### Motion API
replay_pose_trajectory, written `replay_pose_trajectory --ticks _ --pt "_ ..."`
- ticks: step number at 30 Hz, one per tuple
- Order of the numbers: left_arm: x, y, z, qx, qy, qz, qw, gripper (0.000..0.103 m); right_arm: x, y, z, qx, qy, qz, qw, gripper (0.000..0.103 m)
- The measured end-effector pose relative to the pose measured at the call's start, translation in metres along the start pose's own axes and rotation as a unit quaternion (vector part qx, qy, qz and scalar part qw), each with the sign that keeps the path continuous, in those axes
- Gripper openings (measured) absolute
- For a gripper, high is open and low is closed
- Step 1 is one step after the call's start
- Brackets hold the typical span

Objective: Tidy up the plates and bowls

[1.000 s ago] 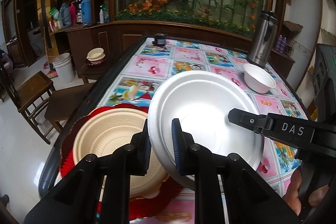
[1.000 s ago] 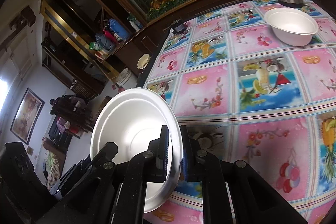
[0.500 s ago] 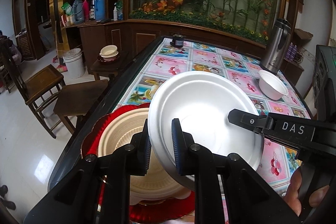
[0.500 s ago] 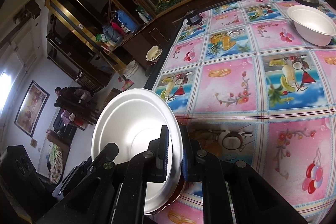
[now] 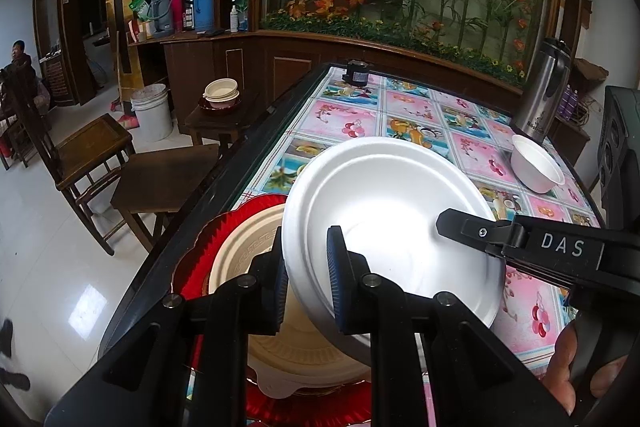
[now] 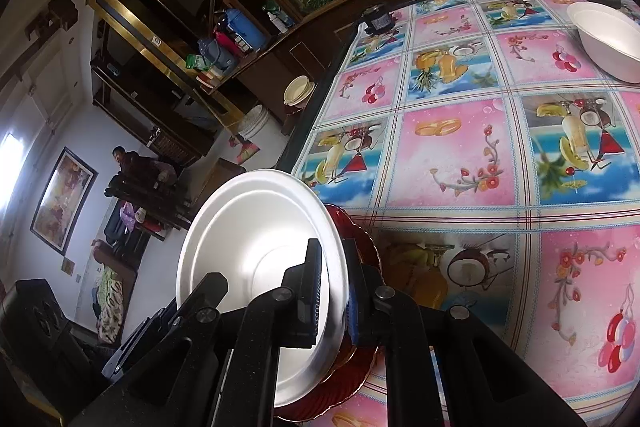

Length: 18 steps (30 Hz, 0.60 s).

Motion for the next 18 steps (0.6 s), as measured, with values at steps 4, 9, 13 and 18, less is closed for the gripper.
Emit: replay_pose_trajectory --ticks 4,9,13,18 --pt "0.0 0.005 -0.003 -0.004 -0.001 -0.005 1.0 0.016 0.001 0.005 0.0 0.0 0.0 -0.005 1.0 0.012" --pt "0.003 0.015 -0.005 -0.012 -0.001 -0.018 0.9998 0.016 0.004 0.012 0.0 0.001 0.0 -0.012 1.0 0.012" --pt "0.007 0.023 -0.003 -0.023 0.005 -0.027 0.9994 0.016 0.008 0.019 -0.005 0.015 -0.023 -0.006 1.0 0.014" --pt "0.009 0.021 -0.002 -0.051 0.016 -0.016 0.9984 0.016 0.015 0.019 -0.021 0.044 -0.086 0.02 0.995 0.014"
Point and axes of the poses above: each gripper's, at about its wrist camera, not at the fingertips, and y roughly the way its jaws point, z to its right, x to its underside, the point moved 1 cm from there along y, roughly the way its jaws point
